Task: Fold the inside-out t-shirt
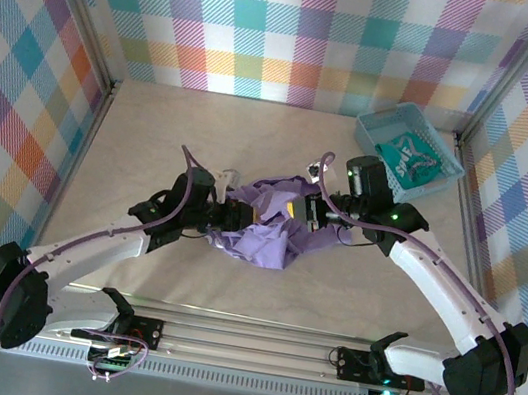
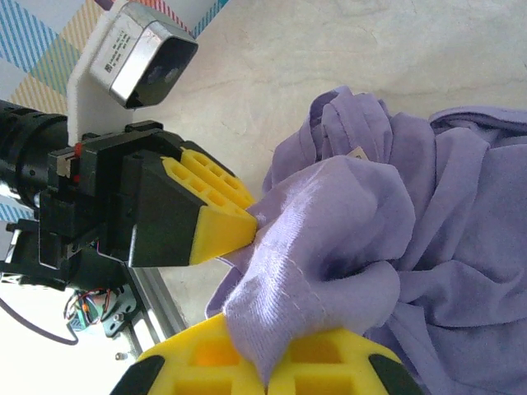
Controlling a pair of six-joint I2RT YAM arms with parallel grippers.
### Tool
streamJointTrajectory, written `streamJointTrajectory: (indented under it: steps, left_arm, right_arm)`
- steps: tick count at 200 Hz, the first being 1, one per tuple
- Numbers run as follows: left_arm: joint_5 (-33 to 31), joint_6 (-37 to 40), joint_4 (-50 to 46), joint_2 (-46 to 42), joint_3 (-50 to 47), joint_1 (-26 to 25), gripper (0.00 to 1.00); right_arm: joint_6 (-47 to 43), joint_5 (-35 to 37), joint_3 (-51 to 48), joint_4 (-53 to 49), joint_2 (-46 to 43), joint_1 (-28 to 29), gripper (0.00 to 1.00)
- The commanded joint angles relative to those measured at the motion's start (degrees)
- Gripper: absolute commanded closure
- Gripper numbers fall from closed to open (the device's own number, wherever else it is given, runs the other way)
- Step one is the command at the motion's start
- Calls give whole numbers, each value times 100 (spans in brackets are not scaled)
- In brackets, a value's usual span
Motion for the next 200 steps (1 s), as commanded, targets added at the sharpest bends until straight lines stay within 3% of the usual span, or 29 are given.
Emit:
streamJointTrajectory:
  steps: [1,77,111,138,155,182,200]
  left_arm:
    - [-126,202,-203,-200,205,62,83]
    - [-284,467,-571,-508,354,146,90]
    - [-335,749,-915,-830,537,289,98]
    - [-351,751,-956,-1038,609,416,100]
    - [-184,479,-734,-1064,582,492,100]
    - [172,-395,-108,-955,459,503,100]
    - [343,-607,112,-918,453,494,100]
  right_arm:
    - [-202,-136,-52,-51,-98,-10,100]
    - [-376,-84,42,-186,100,-10,100]
    - [-548,-88,238,-414,371,30,100]
    - [-711,280,421,-646,572,169,100]
    - [-733,876,613,-918,759,274,100]
    - [-495,2435,887,-1264,717,388,76]
    - [-709,2463,702,-942,384,501,69]
